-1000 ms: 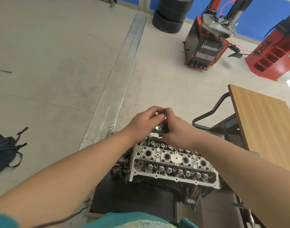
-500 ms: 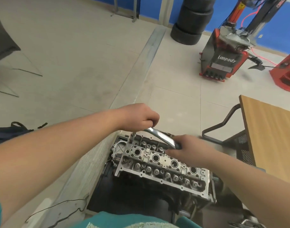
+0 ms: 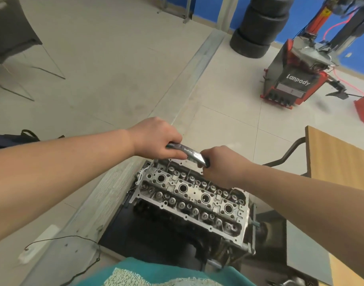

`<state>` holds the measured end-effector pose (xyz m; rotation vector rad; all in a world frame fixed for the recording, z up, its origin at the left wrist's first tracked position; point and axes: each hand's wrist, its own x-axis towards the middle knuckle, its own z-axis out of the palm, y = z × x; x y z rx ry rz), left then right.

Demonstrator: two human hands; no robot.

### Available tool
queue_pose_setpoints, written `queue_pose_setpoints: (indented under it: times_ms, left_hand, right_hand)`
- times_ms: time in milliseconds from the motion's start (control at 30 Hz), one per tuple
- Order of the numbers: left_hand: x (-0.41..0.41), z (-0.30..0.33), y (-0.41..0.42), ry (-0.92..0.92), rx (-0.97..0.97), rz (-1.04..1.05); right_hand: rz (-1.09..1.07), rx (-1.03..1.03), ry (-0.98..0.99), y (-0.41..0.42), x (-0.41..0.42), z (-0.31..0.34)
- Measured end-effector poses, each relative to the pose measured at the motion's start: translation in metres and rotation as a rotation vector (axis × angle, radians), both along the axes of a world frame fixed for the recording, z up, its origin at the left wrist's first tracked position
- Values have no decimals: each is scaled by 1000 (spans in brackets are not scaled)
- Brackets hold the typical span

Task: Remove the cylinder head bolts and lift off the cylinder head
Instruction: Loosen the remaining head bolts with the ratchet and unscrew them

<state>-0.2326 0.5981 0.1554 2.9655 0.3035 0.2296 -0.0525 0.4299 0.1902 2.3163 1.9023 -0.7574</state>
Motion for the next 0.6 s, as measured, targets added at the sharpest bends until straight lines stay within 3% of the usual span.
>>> queue_pose_setpoints:
  times_ms: [600]
  left_hand:
    - [10,-15,-7,-73,37,159]
  right_hand:
    - [105,17,-131,12,26,-8]
